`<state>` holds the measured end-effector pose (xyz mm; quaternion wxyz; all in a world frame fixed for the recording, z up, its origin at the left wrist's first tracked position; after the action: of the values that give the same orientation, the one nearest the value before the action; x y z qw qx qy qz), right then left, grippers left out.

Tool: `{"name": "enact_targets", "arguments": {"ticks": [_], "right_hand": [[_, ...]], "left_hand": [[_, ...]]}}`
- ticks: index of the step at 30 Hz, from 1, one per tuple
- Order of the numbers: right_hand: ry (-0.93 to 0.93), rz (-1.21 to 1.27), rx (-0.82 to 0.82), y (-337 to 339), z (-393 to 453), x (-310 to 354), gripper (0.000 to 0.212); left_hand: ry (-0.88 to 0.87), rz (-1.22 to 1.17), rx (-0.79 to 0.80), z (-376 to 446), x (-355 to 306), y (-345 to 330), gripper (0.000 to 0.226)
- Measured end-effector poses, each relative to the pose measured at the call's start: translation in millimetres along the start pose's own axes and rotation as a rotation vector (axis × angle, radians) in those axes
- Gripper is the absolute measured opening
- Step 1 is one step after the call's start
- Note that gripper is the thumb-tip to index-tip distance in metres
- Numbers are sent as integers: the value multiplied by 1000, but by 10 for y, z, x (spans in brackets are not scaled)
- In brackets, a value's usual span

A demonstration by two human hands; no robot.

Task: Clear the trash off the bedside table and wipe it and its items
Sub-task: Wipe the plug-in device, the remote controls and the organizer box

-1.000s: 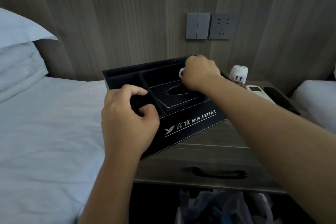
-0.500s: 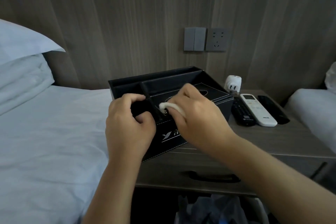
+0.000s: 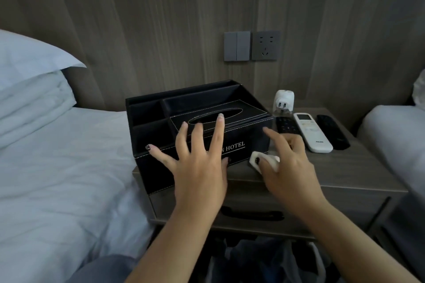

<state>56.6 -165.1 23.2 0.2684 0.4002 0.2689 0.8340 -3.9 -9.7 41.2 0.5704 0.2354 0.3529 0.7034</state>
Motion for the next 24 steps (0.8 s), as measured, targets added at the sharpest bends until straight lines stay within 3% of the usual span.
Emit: {"name": "enact_targets", "arguments": {"ticks": [5,9,11,13,15,17,21,24], "right_hand": [[5,-18,76,-116,127,-31,62],[-144,13,174,-332,303,-148,70],[-192,35,194,-432,415,-190,75],[-243,46,196,-528,524,-257,80],[-288,35,185,-621,644,-330,82],[-301,-22,171,-713,765,-360,81],[-344,-128,102,-859,946,-406,71],[-338,-168,58,-887,1027,-397,43]], "left_hand": [[-6,80,-52,320,87,-192,82],[-70,42,112,672,247,-457,79],[-166,-114,236,892,420,-604,86],[-197,-421,332,1084,691,-607,92],[-90,-605,203,1171,1065,-577,96],[171,-669,103,1078,1420,-706,92],[440,-754,241,883,1634,-1258,39],[509,-706,202,1006,1741,-1340,37]]}}
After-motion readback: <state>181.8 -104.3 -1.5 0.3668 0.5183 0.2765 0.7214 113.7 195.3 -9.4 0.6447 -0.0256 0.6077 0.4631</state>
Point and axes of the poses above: each hand's wrist, its own z-axis towards the middle knuckle, its own y-axis out of the back of the hand, x = y × z, the point moved 7 cm from there along z, towards the middle knuckle, and after that the axes turned 1 degree about y, right-handed, at the moved point
